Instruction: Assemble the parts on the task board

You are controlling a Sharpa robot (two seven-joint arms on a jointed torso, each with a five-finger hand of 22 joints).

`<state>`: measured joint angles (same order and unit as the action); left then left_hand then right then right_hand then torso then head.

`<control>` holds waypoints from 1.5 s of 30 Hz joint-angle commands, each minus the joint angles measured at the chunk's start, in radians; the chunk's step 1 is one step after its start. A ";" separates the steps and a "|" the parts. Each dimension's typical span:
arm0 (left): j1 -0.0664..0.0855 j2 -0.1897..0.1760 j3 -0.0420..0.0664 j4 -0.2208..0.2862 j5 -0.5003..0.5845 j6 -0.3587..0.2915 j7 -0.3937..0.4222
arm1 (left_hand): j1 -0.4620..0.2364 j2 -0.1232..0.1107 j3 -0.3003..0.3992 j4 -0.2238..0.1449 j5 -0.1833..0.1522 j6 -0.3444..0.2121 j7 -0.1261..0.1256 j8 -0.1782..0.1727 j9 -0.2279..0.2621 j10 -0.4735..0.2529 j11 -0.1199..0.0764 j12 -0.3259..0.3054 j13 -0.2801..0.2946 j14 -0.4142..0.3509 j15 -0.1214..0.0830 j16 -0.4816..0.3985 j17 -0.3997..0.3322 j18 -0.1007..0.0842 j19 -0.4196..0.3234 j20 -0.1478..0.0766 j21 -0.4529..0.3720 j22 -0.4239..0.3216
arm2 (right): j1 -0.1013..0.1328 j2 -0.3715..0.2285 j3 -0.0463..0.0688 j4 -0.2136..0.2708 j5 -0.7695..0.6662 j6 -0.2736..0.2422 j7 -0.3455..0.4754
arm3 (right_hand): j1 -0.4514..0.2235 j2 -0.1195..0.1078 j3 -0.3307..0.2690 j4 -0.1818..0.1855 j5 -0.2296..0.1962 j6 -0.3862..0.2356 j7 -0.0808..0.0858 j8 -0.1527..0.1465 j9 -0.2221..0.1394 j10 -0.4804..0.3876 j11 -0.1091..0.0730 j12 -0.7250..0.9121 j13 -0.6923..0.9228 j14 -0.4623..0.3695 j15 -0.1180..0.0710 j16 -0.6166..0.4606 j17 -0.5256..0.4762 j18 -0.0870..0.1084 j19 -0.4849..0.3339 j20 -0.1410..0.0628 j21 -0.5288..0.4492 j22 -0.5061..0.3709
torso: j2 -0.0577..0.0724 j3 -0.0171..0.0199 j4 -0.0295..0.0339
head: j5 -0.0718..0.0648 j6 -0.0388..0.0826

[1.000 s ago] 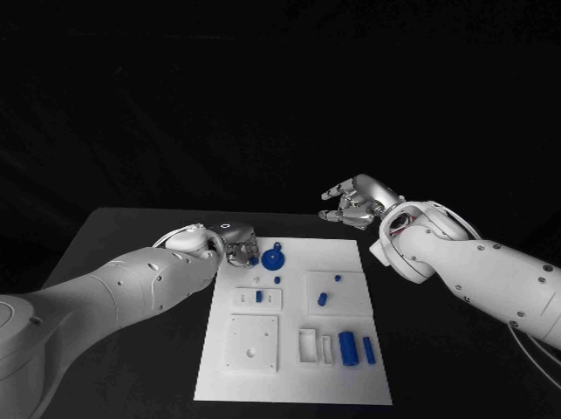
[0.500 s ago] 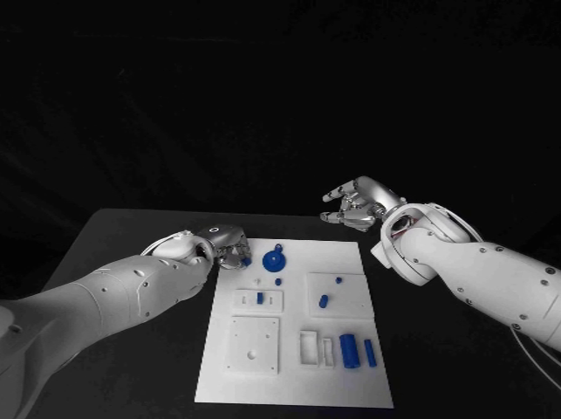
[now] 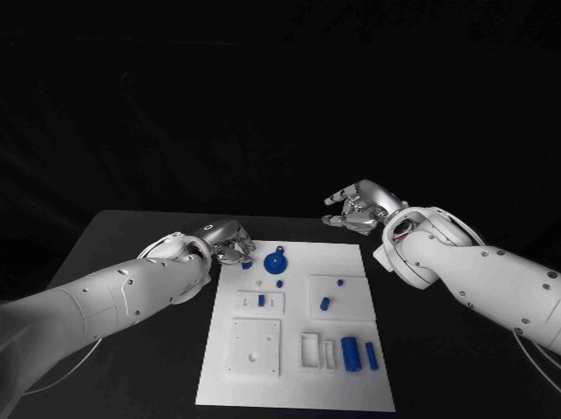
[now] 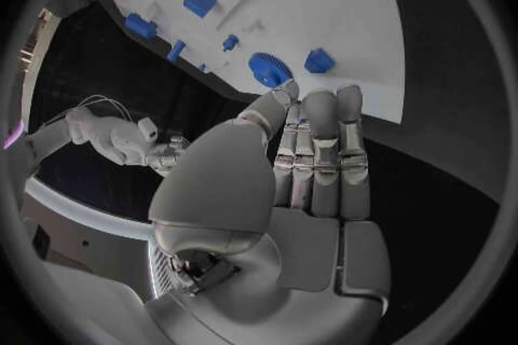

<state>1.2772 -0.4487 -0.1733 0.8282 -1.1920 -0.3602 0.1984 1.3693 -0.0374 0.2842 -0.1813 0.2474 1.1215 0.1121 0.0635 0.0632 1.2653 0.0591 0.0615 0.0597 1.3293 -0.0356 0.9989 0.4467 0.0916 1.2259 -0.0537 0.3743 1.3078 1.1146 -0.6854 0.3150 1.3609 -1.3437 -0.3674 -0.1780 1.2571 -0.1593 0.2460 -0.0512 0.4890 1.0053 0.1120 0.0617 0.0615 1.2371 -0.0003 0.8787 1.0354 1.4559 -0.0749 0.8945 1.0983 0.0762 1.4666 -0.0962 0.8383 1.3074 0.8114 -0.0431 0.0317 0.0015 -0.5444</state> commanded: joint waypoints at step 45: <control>0.027 0.037 -0.040 -0.050 -0.335 0.219 0.021 | 0.127 -0.087 -0.056 -0.059 -0.089 -0.110 -0.055 -0.001 -0.001 -0.218 -0.003 -0.003 0.000 -0.175 0.002 0.036 -0.190 -0.026 -0.163 0.002 0.081 0.020 | -0.009 0.014 -0.002 -0.009 0.002 0.022 0.004 | -0.004 0.007 0.005 0.000 0.004 0.014 0.000 0.001 0.001 0.002 -0.006 0.007 0.003 0.004 0.000 0.005 0.003 0.005 0.037 0.004 0.007 0.110 | 0.003 0.0039 -0.0032 | 0.005 0.002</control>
<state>1.3079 -0.4159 -0.2099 0.7776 -1.4907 -0.1891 0.2061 1.4870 -0.1262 0.2338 -0.2416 0.1644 1.0178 0.0551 0.0635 0.0630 1.0407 0.0561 0.0617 0.0599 1.1611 -0.0354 1.0292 0.2585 0.0776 1.0562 -0.0520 0.4581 1.3073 1.1065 -0.6727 0.3131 1.3508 -1.3395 -0.3583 -0.1785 1.2571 -0.1593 0.2460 -0.0512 0.4888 1.0123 0.1104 0.0617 0.0613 1.2401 -0.0006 0.8827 1.0367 1.4559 -0.0749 0.8945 1.1002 0.0763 1.4666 -0.0962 0.8425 1.3073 0.8147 -0.0391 0.0286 0.0070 -0.5426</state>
